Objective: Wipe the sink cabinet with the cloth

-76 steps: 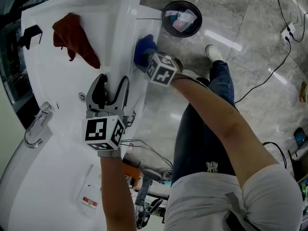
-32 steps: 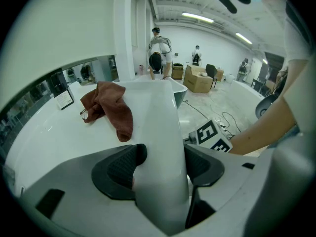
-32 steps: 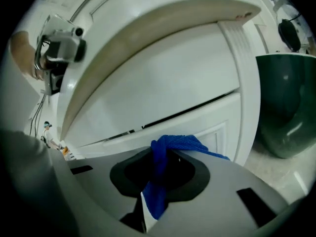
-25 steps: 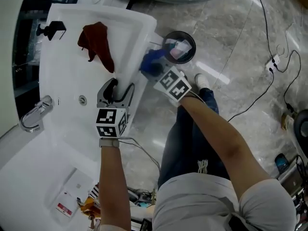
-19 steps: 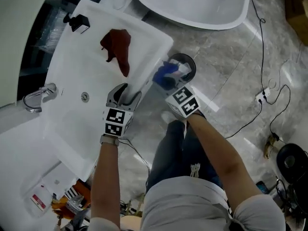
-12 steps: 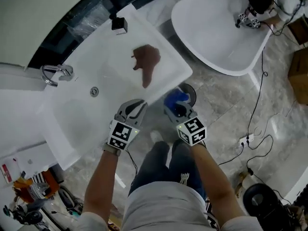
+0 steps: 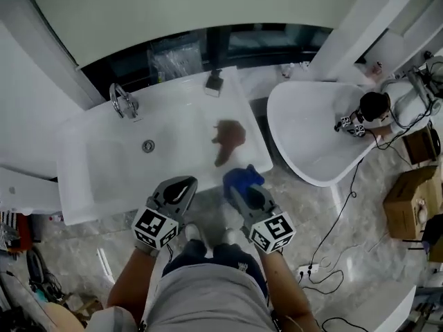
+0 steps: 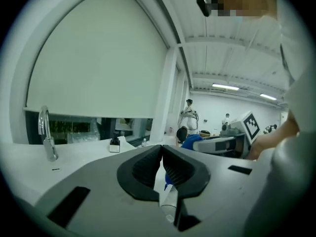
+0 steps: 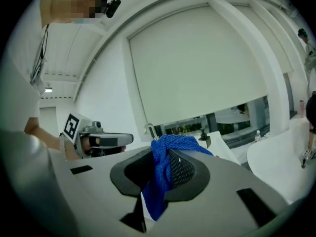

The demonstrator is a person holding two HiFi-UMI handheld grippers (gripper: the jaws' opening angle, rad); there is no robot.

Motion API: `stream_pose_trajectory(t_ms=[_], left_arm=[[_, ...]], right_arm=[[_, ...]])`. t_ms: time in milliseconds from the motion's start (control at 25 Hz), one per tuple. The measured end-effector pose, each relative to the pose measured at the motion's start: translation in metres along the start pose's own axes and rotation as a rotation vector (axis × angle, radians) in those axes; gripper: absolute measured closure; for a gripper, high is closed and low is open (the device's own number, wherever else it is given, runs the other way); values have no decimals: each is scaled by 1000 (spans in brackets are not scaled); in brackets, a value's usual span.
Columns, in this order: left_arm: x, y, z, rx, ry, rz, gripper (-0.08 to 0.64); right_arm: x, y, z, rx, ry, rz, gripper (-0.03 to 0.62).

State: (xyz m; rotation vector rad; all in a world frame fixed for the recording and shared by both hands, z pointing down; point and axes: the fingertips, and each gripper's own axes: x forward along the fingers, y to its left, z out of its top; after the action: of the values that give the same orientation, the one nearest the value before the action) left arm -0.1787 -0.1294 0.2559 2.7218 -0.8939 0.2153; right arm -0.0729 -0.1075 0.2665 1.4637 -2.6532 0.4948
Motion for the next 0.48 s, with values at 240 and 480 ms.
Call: stream_pose_trajectory(t_ms=[240, 480], left_arm=[[-22, -26, 49, 7, -95, -20, 537], [-36, -40, 88, 24, -180, -38, 543]], right_arm=[[-13, 21, 66, 6, -79, 60, 520], [-27, 50, 116, -69, -138, 112, 520]])
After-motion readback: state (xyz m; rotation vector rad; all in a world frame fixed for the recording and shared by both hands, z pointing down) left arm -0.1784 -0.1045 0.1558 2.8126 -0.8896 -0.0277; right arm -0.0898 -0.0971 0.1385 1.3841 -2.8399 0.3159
